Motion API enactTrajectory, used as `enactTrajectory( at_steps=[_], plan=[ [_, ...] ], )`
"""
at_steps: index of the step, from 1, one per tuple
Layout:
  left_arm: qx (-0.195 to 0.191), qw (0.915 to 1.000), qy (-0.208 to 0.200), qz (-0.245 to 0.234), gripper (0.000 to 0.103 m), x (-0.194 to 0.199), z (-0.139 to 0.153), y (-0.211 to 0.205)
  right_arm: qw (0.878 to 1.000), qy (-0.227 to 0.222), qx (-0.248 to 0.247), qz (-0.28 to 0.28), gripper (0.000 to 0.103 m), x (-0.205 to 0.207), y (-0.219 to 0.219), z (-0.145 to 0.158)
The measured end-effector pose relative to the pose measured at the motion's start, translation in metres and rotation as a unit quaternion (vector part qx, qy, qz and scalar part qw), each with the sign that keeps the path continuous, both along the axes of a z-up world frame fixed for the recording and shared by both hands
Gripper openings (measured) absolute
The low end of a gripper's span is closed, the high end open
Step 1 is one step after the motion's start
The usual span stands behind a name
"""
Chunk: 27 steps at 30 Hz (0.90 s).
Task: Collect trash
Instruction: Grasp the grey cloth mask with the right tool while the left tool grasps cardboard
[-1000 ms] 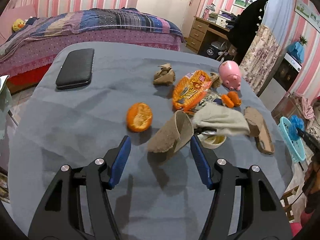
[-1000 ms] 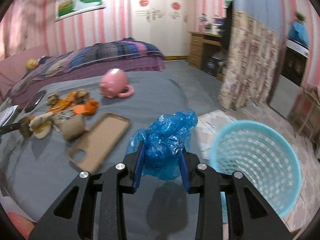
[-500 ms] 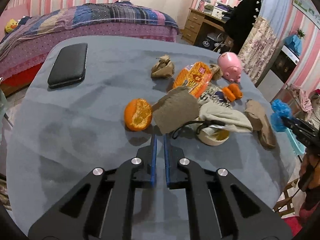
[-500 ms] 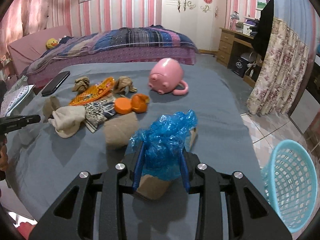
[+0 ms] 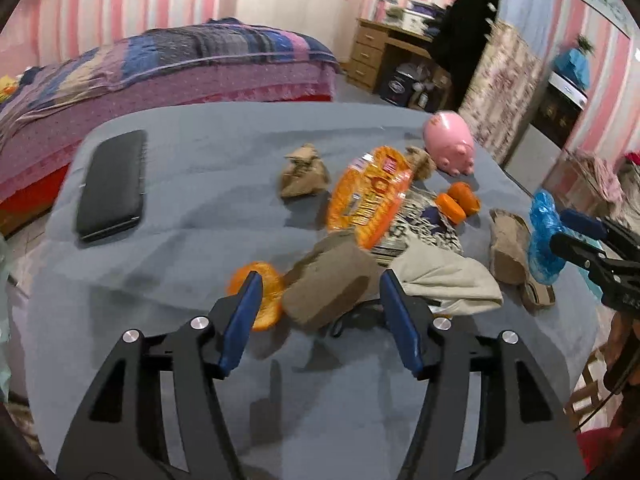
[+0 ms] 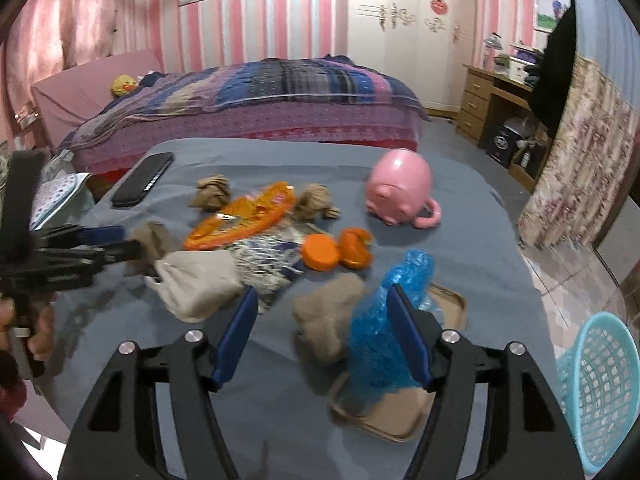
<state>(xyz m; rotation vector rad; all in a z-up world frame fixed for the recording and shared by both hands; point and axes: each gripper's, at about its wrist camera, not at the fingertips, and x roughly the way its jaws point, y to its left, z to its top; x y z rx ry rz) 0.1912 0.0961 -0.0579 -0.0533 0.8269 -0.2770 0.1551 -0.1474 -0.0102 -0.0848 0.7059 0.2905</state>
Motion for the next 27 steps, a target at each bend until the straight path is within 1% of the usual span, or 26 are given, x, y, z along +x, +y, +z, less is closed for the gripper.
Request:
enactTrajectory(
  at_steps=[1,2,4,5,7,8,14,17,19,21,22,23,24,25,26,27],
  plan=[
    [0.003,1.0000,0.004,-0.006,0.039,0.001,-0.002,-0.003,1.000,0.003,0.002,0.007,0.066,-0.001,0.006,-0.001],
    [0.003,0.9999,0.010,-0.012,0.014,0.003,-0.004,-0.005,1.000,0.005,0.004,0.013,0.066,-0.002,0.010,-0.001],
    [-0.018,0.9996,0.017,-0.015,0.009,0.000,-0.006,-0.002,1.000,0.012,0.001,0.026,0.066,-0.004,0.023,-0.006],
    [-0.025,0.9996,0.011,-0.011,0.004,-0.005,-0.005,0.001,0.999,0.014,-0.002,0.031,0.066,-0.004,0.028,-0.008],
    [-0.027,0.9996,0.002,-0.004,0.003,-0.013,-0.002,0.004,0.999,0.019,-0.007,0.040,0.066,-0.005,0.038,-0.012],
    [-0.027,0.9996,-0.001,-0.001,0.000,-0.017,-0.001,0.005,0.999,0.022,-0.006,0.044,0.066,-0.004,0.043,-0.014],
    [-0.018,0.9996,-0.014,0.018,0.000,-0.042,0.000,0.014,0.998,0.043,0.020,0.047,0.065,0.006,0.059,-0.026],
    [-0.018,0.9991,-0.025,0.030,0.000,-0.053,0.007,0.025,0.998,0.046,0.022,0.045,0.065,0.011,0.061,-0.028],
    [-0.010,0.9985,-0.035,0.040,0.000,-0.059,0.013,0.029,0.998,0.049,0.026,0.044,0.063,0.016,0.064,-0.029],
    [-0.001,0.9978,-0.043,0.050,0.000,-0.061,0.020,0.032,0.997,0.062,0.031,0.043,0.053,0.026,0.067,-0.035],
    [0.004,0.9975,-0.045,0.055,0.000,-0.062,0.023,0.033,0.996,0.073,0.039,0.045,0.049,0.032,0.069,-0.039],
    [0.008,0.9972,-0.046,0.058,0.000,-0.062,0.024,0.034,0.995,0.081,0.046,0.048,0.039,0.036,0.071,-0.042],
    [0.021,0.9964,-0.052,0.064,0.000,-0.063,0.028,0.035,0.993,0.092,0.054,0.055,0.030,0.039,0.074,-0.046],
    [0.029,0.9958,-0.055,0.067,0.000,-0.064,0.030,0.035,0.993,0.092,0.055,0.058,0.028,0.039,0.074,-0.047],
    [0.045,0.9946,-0.060,0.072,0.000,-0.065,0.033,0.033,0.993,0.081,0.054,0.062,0.021,0.037,0.075,-0.045],
    [0.051,0.9940,-0.063,0.073,0.000,-0.065,0.035,0.032,0.994,0.073,0.054,0.065,0.014,0.035,0.074,-0.043]
  ],
)
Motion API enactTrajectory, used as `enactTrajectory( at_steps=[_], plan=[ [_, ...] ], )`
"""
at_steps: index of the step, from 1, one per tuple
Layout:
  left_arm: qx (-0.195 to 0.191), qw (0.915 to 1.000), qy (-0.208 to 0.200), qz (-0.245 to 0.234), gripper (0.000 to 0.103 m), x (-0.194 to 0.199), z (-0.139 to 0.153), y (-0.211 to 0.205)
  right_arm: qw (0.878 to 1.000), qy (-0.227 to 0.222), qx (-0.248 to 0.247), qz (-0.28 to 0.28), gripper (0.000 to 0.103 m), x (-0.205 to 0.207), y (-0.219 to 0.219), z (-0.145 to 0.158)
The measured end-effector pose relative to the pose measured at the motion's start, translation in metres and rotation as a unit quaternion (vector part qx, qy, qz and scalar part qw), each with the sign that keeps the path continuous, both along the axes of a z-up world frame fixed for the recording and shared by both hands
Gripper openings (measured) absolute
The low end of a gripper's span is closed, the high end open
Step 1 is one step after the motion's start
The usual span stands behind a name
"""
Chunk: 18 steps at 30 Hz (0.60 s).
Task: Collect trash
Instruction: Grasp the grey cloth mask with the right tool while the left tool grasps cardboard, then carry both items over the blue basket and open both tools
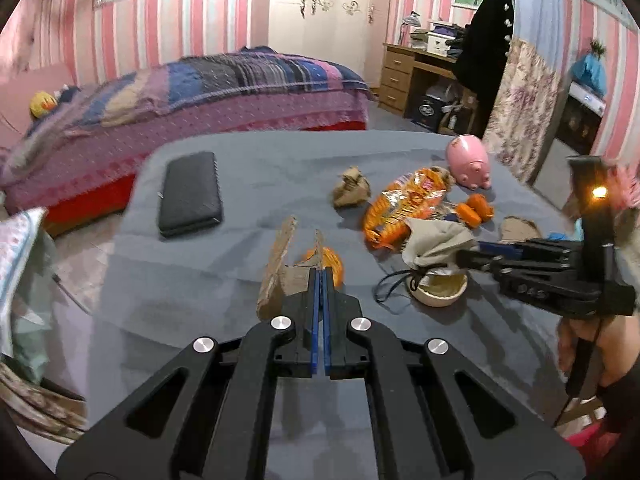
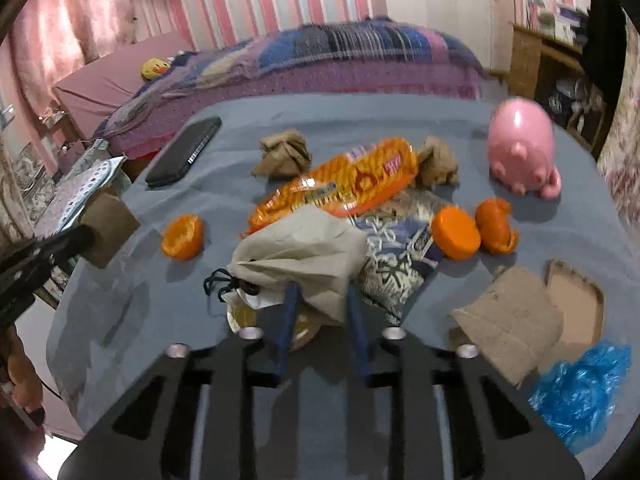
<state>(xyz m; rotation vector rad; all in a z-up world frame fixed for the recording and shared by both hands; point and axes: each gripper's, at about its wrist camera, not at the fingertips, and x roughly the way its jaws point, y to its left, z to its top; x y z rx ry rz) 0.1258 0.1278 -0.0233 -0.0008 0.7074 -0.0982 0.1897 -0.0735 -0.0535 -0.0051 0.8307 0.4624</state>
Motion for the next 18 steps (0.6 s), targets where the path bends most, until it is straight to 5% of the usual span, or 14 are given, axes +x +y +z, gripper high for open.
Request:
enactTrajectory(
  at_steps=[9,18],
  plan=[
    [0.027,0.9987,-0.039,-0.017,0.000,0.000,0.031,-0.048,0.995,-0.098,0.005,-0.020,0.009,-0.042,-0.063,0.055],
    [0.019,0.9947,-0.063,-0.079,0.000,0.010,0.053,-0.141,0.980,-0.149,-0.026,-0.127,0.009,-0.088,-0.194,0.093]
  ],
)
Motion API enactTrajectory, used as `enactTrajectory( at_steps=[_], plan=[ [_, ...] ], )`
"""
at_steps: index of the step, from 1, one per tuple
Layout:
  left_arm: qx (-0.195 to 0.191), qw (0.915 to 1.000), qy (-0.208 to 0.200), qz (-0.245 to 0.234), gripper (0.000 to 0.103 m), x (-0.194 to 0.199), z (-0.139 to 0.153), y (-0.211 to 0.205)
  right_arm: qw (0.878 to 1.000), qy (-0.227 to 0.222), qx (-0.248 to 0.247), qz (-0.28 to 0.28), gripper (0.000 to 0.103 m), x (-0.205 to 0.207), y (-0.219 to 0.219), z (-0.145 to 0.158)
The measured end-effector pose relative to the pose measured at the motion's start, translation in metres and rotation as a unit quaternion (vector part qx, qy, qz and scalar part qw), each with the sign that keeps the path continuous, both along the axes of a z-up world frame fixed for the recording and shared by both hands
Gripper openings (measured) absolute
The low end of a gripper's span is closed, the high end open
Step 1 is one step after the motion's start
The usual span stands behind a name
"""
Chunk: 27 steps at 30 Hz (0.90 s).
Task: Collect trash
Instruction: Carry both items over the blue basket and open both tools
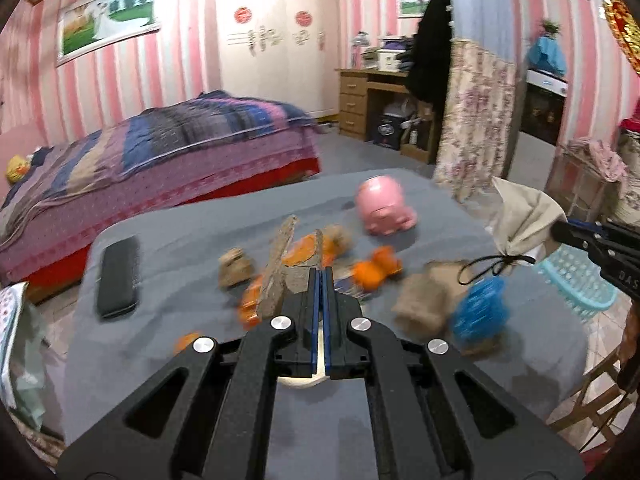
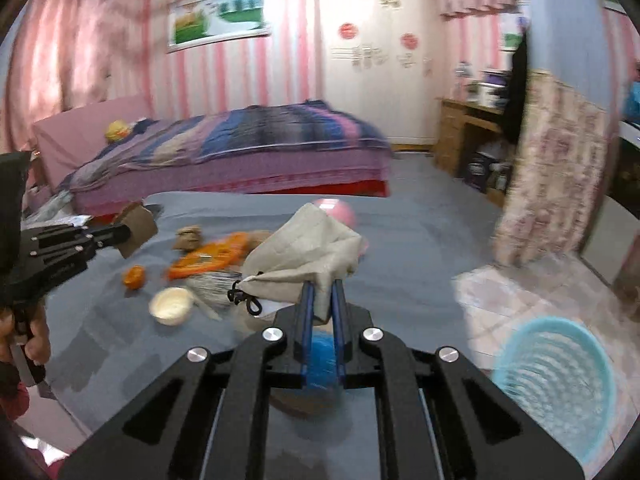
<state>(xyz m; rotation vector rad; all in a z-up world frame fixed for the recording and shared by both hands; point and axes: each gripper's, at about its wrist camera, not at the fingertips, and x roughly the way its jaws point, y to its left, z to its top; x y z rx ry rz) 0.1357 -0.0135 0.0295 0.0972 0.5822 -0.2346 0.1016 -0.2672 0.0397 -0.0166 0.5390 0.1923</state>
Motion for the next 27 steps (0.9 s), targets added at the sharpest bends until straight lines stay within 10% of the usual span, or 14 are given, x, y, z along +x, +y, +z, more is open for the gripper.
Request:
enactTrajectory(
  at_steps=[13,27],
  plan=[
    [-0.014,0.9869,-0.025,-0.159,0.000,-0.007,0.019,-0.198,0.982,0.009,-0.010,-0.190,0.010,-0.058,-0.168,-0.014],
    [-0.030,0.9616,0.032,-0.271,0.000,-0.003,-0.047,-0.338,0.953,0.033,0.002,-0.301,0.009,-0.087,-0.266,-0.065]
  ],
)
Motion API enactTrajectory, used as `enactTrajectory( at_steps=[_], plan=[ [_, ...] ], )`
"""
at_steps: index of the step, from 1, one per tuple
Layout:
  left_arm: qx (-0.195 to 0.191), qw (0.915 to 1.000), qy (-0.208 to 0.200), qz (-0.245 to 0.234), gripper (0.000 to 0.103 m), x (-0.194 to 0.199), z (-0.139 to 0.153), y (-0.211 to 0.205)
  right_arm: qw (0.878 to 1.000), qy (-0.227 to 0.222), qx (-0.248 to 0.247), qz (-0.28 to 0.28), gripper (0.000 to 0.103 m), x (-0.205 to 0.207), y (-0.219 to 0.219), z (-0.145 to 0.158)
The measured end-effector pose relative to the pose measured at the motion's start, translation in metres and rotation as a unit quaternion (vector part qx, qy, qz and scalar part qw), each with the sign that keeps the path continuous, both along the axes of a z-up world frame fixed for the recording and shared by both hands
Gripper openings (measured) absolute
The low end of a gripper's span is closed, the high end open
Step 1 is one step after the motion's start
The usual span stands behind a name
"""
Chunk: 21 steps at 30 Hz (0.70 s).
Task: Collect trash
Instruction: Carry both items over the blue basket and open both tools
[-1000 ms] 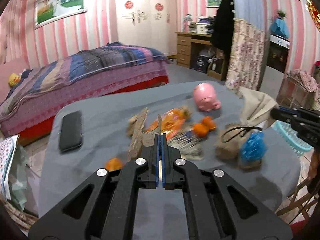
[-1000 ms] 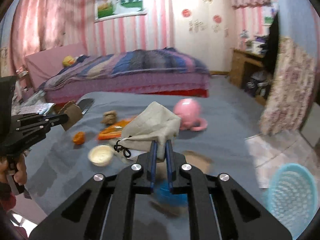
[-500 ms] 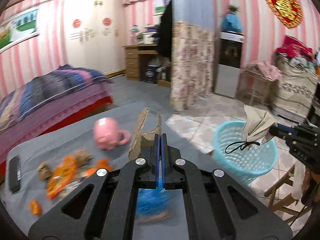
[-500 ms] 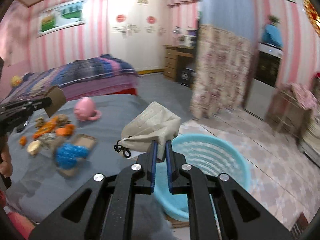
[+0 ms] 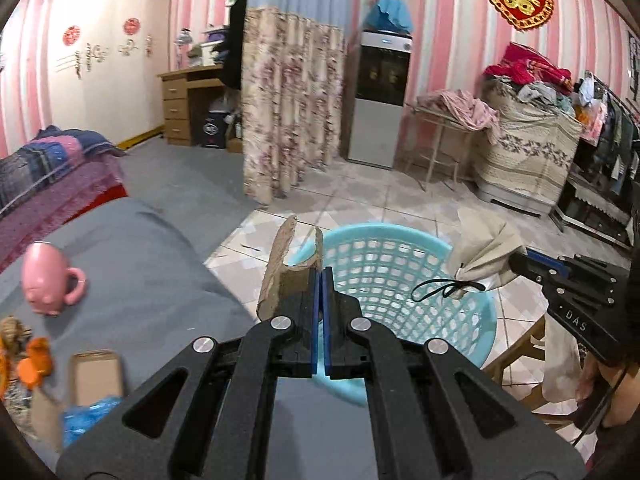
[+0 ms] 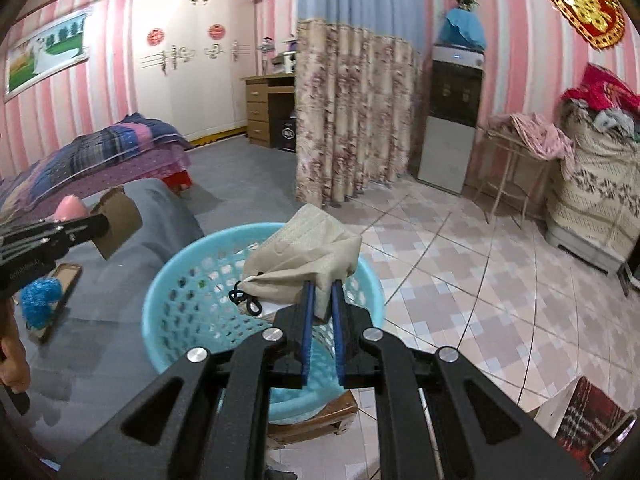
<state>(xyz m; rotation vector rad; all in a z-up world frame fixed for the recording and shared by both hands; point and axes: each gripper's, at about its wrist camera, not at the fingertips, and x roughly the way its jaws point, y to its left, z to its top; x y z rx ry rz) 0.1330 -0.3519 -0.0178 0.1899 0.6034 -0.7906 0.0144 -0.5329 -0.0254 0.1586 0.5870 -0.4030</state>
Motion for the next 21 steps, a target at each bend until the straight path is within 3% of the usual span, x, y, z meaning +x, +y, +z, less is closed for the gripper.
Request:
enactTrajectory(
  at_steps=[9,10,12,13,14,18,21],
  plan=[
    [0.022,0.9994,-0.011,-0.024,0.001,0.010,-0.029,-0.055,1.000,0.010,0.016,-0.014,0.009,0.010,-0.020,-0.021],
    [0.026,0.9993,-0.014,-0.023,0.006,0.012,-0.029,-0.056,1.000,0.011,0.017,-0.014,0.009,0.009,-0.021,-0.024],
    [0.030,0.9993,-0.018,-0.016,0.034,0.017,-0.031,-0.059,1.000,0.011,0.019,-0.015,0.009,0.009,-0.022,-0.026],
    [0.025,0.9995,-0.020,-0.003,0.057,0.021,-0.032,-0.055,1.000,0.012,0.019,-0.015,0.009,0.010,-0.024,-0.028],
    [0.021,0.9995,-0.023,0.006,0.067,0.022,-0.032,-0.050,1.000,0.013,0.018,-0.014,0.009,0.011,-0.024,-0.028],
    [0.030,0.9987,-0.033,0.025,0.073,0.028,-0.028,-0.041,1.000,0.012,0.025,-0.011,0.009,0.018,-0.021,-0.030],
    [0.030,0.9970,-0.051,0.050,0.086,0.031,-0.021,-0.026,1.000,0.012,0.025,-0.007,0.010,0.026,-0.015,-0.032]
  ],
)
